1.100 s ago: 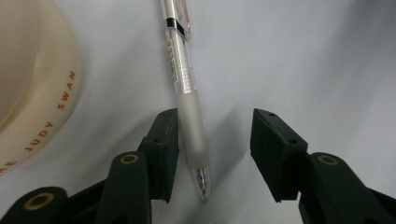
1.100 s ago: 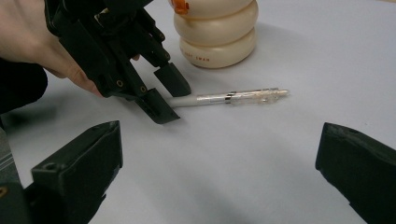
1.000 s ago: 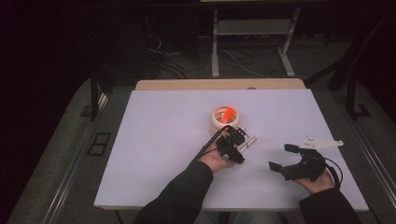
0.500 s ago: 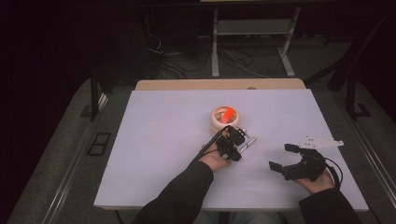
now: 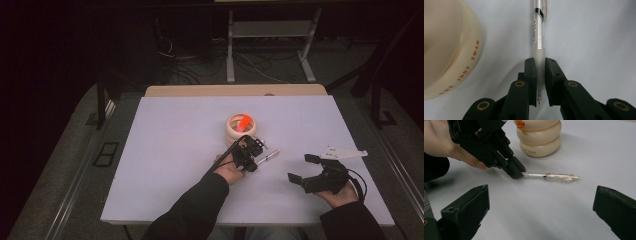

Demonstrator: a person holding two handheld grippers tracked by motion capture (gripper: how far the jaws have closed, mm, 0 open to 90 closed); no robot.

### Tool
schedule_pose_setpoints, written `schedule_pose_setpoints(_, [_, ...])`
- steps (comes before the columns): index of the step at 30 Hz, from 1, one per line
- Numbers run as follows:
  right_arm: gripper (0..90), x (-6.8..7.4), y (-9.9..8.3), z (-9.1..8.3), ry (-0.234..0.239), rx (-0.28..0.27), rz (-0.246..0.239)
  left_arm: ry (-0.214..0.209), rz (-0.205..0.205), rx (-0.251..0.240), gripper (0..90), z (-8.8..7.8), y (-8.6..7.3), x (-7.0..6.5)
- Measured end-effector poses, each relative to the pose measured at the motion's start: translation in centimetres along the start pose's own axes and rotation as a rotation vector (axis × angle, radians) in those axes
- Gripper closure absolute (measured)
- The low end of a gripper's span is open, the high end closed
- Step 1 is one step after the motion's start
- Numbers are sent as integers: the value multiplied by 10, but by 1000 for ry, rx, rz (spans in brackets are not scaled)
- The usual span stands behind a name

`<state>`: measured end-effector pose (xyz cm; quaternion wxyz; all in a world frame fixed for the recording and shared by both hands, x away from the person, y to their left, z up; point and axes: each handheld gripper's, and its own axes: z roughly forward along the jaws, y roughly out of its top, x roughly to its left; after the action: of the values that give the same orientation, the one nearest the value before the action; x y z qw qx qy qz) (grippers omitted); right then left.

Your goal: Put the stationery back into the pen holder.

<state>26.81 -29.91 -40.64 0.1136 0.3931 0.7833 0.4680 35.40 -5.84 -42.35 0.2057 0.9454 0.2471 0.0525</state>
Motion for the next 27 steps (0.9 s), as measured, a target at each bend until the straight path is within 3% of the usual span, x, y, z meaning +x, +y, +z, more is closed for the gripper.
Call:
schedule_pose_setpoints(3, [2,0,0,0,3,1,0,-11,18,-7,795,-1,-1,2])
schedule_pose_setpoints(7, [2,-1,0,0,3,1,2,-67,-7,-44,795,-1,-4,5])
schedule_pose_setpoints(11, [2,-1,0,0,5,0,1,-96,18,-69,796,-6,-5,3])
schedule_pose_setpoints(27, [2,0,3,-3,14,-14,-5,-89,121,-176,795,-37,-17,-1])
